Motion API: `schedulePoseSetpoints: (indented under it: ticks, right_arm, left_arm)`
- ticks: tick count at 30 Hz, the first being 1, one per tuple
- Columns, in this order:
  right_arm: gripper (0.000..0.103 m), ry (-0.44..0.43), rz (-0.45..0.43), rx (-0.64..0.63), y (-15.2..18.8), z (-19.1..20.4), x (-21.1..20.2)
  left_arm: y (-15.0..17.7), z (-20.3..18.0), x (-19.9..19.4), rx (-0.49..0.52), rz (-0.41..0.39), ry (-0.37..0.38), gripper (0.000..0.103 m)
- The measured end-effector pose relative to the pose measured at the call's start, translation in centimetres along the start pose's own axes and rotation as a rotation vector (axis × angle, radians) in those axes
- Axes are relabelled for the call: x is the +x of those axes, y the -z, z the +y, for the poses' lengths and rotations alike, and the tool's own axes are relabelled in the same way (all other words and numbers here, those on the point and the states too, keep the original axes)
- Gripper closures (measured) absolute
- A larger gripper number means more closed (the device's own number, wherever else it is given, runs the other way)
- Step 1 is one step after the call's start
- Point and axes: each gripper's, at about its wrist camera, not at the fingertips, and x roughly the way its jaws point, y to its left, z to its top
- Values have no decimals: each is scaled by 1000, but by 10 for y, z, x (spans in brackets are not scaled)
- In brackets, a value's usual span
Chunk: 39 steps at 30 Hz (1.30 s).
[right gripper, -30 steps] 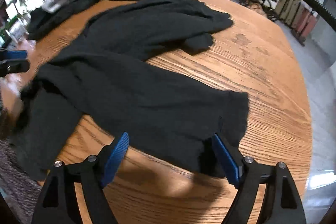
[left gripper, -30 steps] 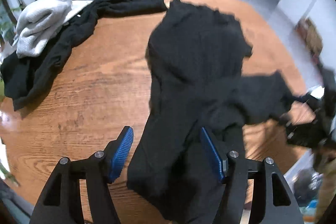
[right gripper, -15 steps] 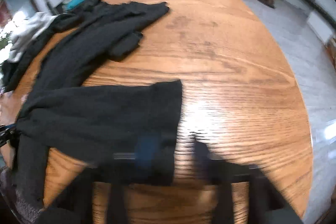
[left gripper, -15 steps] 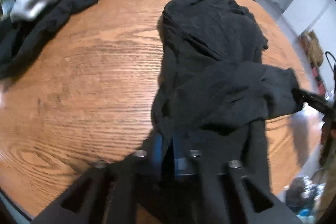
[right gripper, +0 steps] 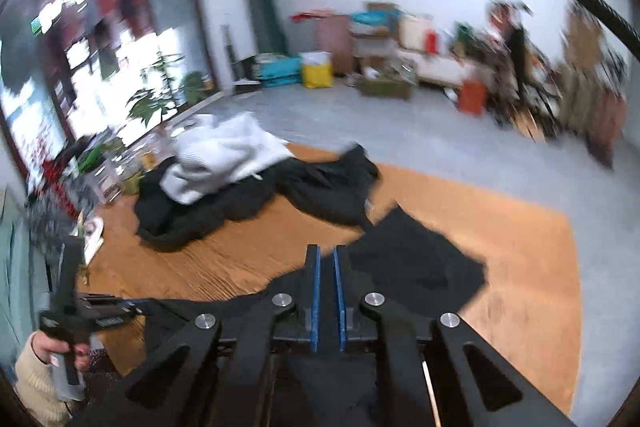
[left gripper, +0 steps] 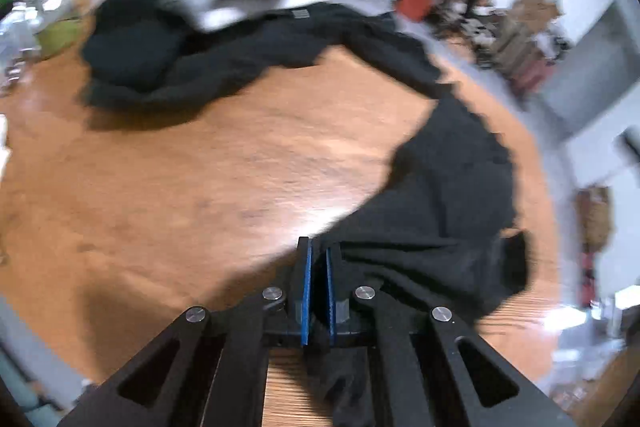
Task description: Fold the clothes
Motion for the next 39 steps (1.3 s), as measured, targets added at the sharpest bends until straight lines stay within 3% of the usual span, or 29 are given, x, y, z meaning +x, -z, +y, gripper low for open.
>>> schedulePoseSetpoints:
  ticks: [1,2,3,4,5,7,8,11,13,15,16,17,18,21,27,31,33,34,37,39]
  right_arm:
    - [67,10,27,-16,-1,5,5]
    - [44,22,53,-28,1,9,11]
    - [41,45,83,-28,9,8,17]
    - [41,86,129,-23,24,1,25]
    - [42,125,181,-14,39,-6,35]
    - [45,191,319,36,79,-31,58]
    - [51,202,376,80,97,-45,65]
    - [54,228,538,209,148,-85,87]
    - [51,195,562,267,159,-98,89]
    - [52,182,582,267,162,-101,93]
    - [65,183,591,249,162,-99,96]
    - [90,181,598,228,160,-96,98]
    - [100,168,601,198,156,-88,99]
    - [100,102,577,78,130,-51,96]
    - [100,30,415,-140,30,52,82]
    - [100,-16,321,-193,-22,107,82]
    - [64,-30,270,-204,-44,131,88]
    - [28,-29,266,-209,-46,137,97]
    - [27,-4,261,-203,-42,123,99]
    - [25,58,321,-164,-29,91,109]
  left_arm:
    - [4,2,4,10,12,-13,88]
    - [9,5,7,12,23,-44,74]
    - [13,8,10,12,33,-77,66]
    - [16,10,12,4,27,-103,55]
    - [18,14,9,-7,13,-102,53]
    - [18,11,7,1,17,-61,53]
    - [19,7,6,19,29,-61,53]
    - [21,-15,11,133,84,-157,53]
    - [22,-25,17,180,124,-218,53]
    - [24,-31,22,204,158,-228,53]
    - [27,-33,21,207,170,-215,53]
    - [29,-34,19,209,182,-200,53]
    - [31,-34,17,208,192,-185,53]
    - [37,-36,7,223,191,-169,53]
    - [57,-38,-7,257,190,-169,53]
    - [76,-35,-14,265,222,-201,53]
    - [83,-33,-16,268,231,-227,53]
    - [86,-33,-17,265,234,-231,53]
    - [97,-44,-18,306,238,-222,53]
    - [106,-66,-18,372,227,-205,53]
